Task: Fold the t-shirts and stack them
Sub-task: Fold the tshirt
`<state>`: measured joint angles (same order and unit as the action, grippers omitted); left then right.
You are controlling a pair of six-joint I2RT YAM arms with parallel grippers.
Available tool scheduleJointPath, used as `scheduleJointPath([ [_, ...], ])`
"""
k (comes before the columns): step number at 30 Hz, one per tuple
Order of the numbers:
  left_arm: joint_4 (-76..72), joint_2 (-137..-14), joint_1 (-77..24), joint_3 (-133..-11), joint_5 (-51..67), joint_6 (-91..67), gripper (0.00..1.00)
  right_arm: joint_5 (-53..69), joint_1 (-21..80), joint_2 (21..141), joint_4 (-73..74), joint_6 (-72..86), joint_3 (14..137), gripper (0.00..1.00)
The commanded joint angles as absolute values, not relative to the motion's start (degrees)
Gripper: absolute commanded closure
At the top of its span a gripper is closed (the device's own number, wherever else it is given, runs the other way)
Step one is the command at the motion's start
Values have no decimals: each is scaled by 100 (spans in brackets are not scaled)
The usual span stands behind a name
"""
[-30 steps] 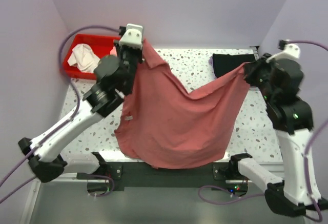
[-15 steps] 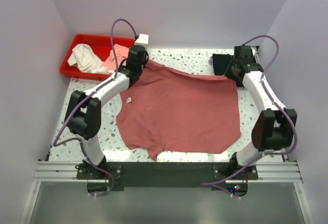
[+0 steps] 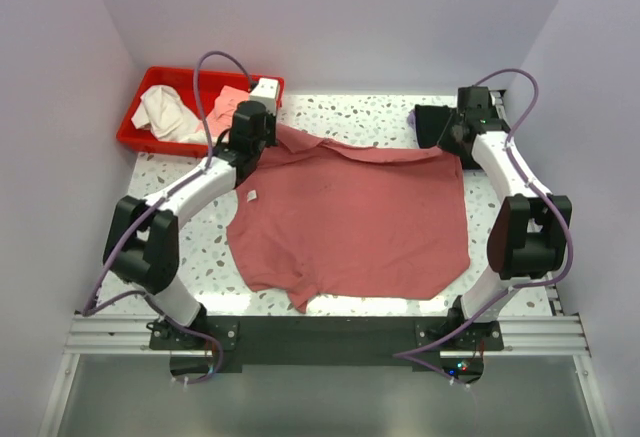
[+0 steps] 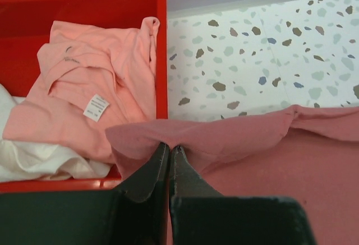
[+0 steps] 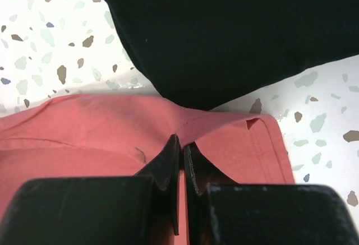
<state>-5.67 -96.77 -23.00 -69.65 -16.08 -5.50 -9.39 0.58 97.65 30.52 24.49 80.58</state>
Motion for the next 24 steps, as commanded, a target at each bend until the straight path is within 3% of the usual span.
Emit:
scheduleJointPath([
  [1, -704, -8887, -2285, -6549, -1301, -984, 100, -888, -148, 9492, 3181, 2268, 8341, 100],
  [8, -431, -7823, -2311, -5415, -1047, -1625, 100, -703, -290, 9387, 3700, 2075, 8385, 98],
  [24, 1141, -6786, -2768, -4553, -1521, -2899, 100, -712, -334, 9580, 5008, 1705, 8736, 97],
])
